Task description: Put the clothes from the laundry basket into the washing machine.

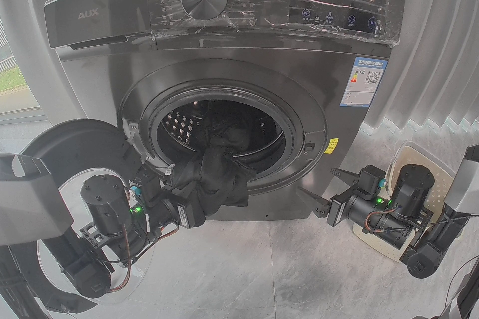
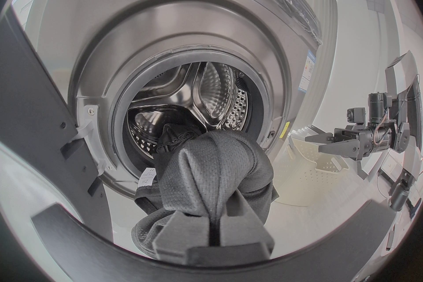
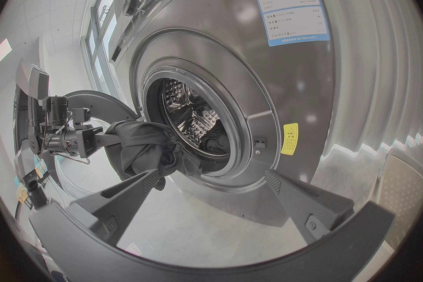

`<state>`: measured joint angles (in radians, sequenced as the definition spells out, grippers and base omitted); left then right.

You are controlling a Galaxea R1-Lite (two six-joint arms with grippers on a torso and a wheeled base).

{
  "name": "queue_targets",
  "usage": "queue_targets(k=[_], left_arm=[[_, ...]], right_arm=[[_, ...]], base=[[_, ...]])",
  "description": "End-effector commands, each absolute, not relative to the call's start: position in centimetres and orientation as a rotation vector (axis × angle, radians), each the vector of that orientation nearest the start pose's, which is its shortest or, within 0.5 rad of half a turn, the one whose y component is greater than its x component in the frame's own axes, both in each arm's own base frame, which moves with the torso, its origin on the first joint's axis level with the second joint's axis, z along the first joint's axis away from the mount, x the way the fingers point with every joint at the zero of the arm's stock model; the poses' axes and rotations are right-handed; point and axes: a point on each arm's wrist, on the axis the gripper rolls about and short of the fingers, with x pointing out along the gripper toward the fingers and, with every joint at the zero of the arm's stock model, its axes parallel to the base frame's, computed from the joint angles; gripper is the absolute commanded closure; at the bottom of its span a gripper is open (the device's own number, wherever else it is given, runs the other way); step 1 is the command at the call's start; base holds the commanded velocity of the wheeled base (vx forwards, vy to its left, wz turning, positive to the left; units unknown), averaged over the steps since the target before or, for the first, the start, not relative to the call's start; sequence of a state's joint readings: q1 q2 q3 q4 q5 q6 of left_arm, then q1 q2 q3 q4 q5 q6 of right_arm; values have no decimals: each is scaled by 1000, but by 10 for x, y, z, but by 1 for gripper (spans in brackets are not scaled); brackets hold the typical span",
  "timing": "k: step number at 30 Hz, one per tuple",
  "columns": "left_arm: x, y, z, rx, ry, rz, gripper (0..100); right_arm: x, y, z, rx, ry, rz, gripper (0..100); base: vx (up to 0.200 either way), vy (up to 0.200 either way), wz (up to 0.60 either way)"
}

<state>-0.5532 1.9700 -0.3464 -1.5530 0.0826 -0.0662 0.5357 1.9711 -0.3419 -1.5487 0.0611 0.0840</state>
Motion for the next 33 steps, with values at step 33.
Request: queue_targets(k=[33], left_arm=[[241,-151,90,-40,84,-474,100]], right_arm=[[242,146,87,60,114,594,0]], base=[[0,-18,0]])
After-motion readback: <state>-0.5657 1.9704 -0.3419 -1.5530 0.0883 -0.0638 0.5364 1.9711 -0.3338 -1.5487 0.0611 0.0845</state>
